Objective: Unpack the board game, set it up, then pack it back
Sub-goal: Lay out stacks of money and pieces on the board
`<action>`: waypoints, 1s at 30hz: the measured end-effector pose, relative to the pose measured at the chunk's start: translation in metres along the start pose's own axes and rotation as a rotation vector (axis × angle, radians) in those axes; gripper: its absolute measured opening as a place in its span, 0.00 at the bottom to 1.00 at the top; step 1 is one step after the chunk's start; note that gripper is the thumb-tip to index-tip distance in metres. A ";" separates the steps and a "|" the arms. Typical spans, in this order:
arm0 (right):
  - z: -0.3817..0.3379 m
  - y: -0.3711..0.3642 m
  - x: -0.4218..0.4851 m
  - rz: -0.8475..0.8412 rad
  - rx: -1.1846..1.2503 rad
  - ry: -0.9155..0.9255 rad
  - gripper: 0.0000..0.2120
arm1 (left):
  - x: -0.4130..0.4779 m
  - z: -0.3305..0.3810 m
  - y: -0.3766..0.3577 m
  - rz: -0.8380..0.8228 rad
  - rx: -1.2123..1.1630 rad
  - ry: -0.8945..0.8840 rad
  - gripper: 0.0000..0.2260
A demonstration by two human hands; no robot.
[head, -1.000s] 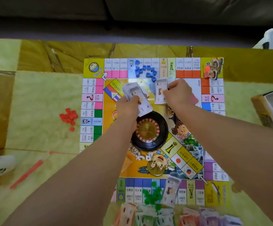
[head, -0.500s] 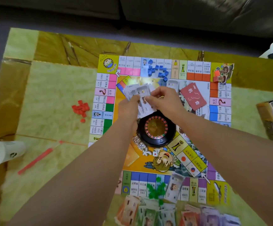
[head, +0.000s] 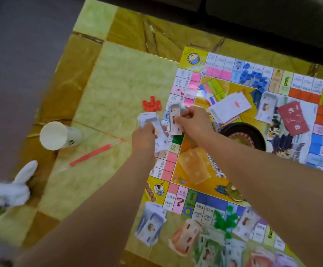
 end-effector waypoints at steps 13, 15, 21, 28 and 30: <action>-0.021 -0.009 -0.038 -0.129 -0.049 0.138 0.10 | -0.004 -0.022 0.014 -0.188 0.186 0.002 0.19; -0.021 -0.003 -0.055 -0.294 0.038 0.059 0.06 | -0.016 -0.029 0.005 -0.232 0.263 -0.005 0.20; 0.006 0.068 -0.099 -0.124 0.100 0.006 0.02 | -0.074 -0.059 -0.042 -0.392 0.596 0.009 0.14; 0.055 0.131 -0.150 0.051 0.118 -0.044 0.11 | -0.120 -0.120 -0.091 -0.526 0.646 0.084 0.08; 0.071 0.153 -0.170 0.130 0.106 -0.028 0.08 | -0.133 -0.142 -0.105 -0.521 0.666 0.049 0.09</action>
Point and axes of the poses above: each hand's wrist, its own x-axis towards the middle knuckle, its own y-axis out of the back of the hand, z = x × y, the point moved 3 cm from there along x, towards the middle knuckle, and after that the axes turned 9 degrees about y, right-handed, at the moved point
